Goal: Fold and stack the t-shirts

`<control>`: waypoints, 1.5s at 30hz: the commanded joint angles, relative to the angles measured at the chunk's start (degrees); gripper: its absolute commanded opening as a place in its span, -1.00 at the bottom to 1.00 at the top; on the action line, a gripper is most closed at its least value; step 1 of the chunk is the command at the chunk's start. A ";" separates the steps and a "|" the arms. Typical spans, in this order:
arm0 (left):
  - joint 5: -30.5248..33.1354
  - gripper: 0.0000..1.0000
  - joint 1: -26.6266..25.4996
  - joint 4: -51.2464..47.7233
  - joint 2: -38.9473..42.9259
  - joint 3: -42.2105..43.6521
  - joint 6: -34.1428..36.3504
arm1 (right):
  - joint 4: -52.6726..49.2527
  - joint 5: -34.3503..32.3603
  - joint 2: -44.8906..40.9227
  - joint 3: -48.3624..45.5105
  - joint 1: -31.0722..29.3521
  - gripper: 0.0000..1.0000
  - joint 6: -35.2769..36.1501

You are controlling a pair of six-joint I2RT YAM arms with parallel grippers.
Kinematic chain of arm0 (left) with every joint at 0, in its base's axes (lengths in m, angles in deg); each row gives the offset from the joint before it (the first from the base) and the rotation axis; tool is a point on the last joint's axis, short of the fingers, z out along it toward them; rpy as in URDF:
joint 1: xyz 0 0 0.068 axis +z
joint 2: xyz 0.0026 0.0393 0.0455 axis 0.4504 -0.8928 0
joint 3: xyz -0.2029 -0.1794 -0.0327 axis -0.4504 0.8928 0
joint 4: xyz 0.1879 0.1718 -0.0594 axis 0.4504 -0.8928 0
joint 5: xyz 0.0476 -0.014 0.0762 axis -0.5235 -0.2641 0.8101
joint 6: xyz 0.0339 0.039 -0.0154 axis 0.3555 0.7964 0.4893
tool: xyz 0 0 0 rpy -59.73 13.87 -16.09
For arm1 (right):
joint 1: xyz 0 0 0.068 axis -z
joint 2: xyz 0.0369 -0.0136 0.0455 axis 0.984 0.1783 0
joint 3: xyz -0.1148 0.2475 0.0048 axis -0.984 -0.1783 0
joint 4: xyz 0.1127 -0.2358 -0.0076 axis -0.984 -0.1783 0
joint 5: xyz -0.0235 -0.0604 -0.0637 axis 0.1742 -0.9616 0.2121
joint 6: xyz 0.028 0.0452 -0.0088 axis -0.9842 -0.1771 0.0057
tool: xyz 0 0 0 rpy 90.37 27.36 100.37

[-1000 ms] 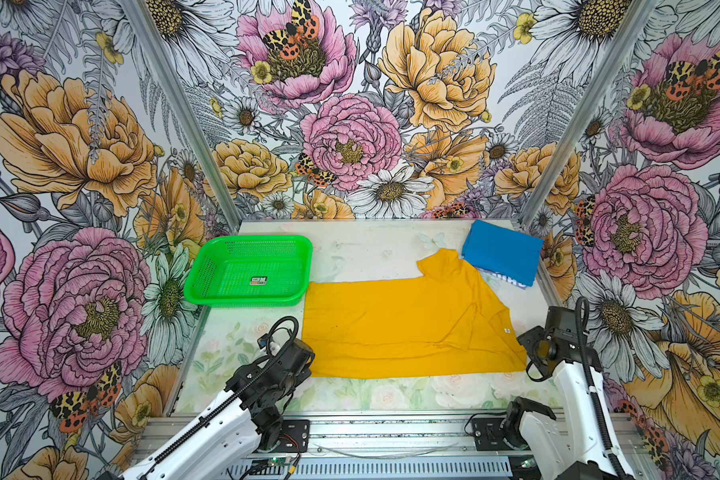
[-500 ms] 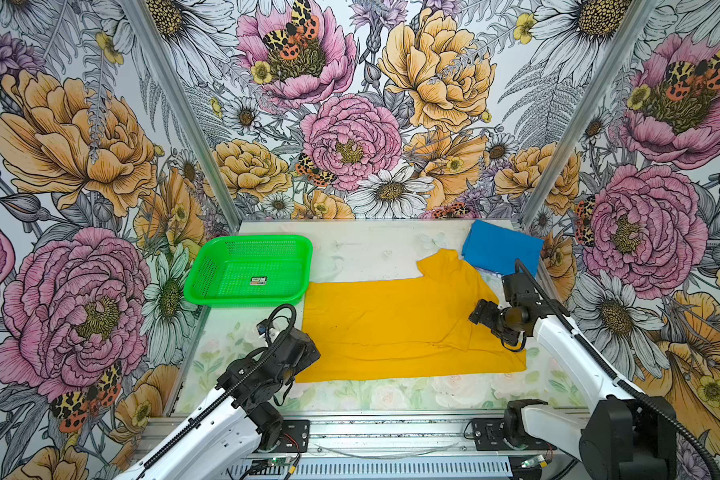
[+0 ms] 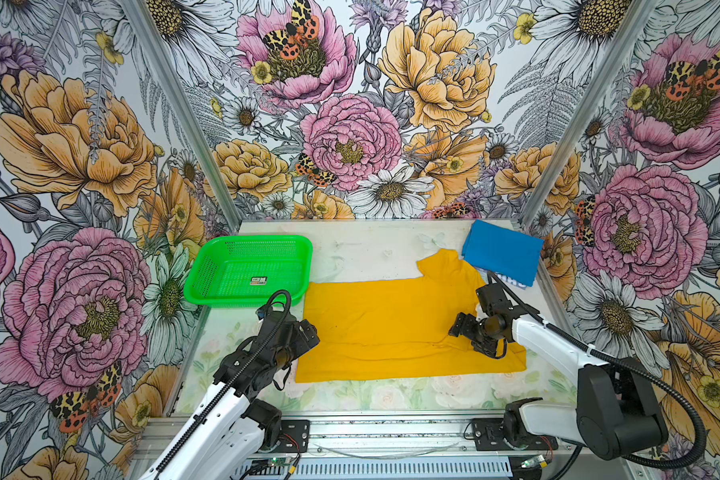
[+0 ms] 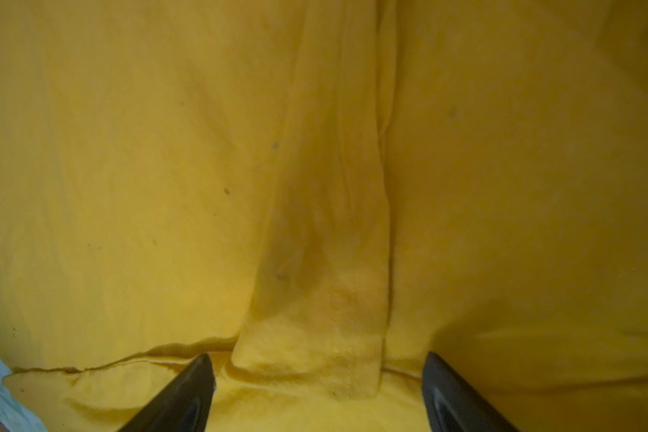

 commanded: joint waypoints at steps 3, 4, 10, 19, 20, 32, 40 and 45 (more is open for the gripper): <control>-2.89 0.98 0.83 2.64 0.10 0.38 2.11 | 5.70 0.68 4.14 1.72 -1.91 0.77 -2.07; -2.94 0.98 0.89 2.72 0.10 0.37 2.14 | 6.06 0.76 5.14 2.22 -2.09 0.77 -1.99; -3.39 0.98 1.44 3.06 0.09 0.35 2.32 | 8.30 1.53 9.92 7.59 -3.59 0.77 -2.07; -5.27 0.98 1.89 5.84 -4.26 -1.36 6.23 | 8.36 4.28 18.93 24.77 -2.58 0.77 -0.17; -6.01 0.98 1.95 6.44 -5.33 -1.62 6.90 | 8.32 4.22 20.01 26.56 -1.70 0.77 0.62; -11.12 0.98 0.65 12.37 -12.75 -3.33 10.13 | -3.53 -2.15 45.75 61.56 7.61 0.37 17.74; -11.23 0.98 0.52 13.47 -13.49 -3.11 9.95 | -16.37 -8.13 63.60 87.39 8.71 -0.20 23.38; -11.27 0.98 0.56 13.54 -13.74 -3.04 10.15 | -19.72 -9.45 69.17 93.23 9.25 -0.21 23.64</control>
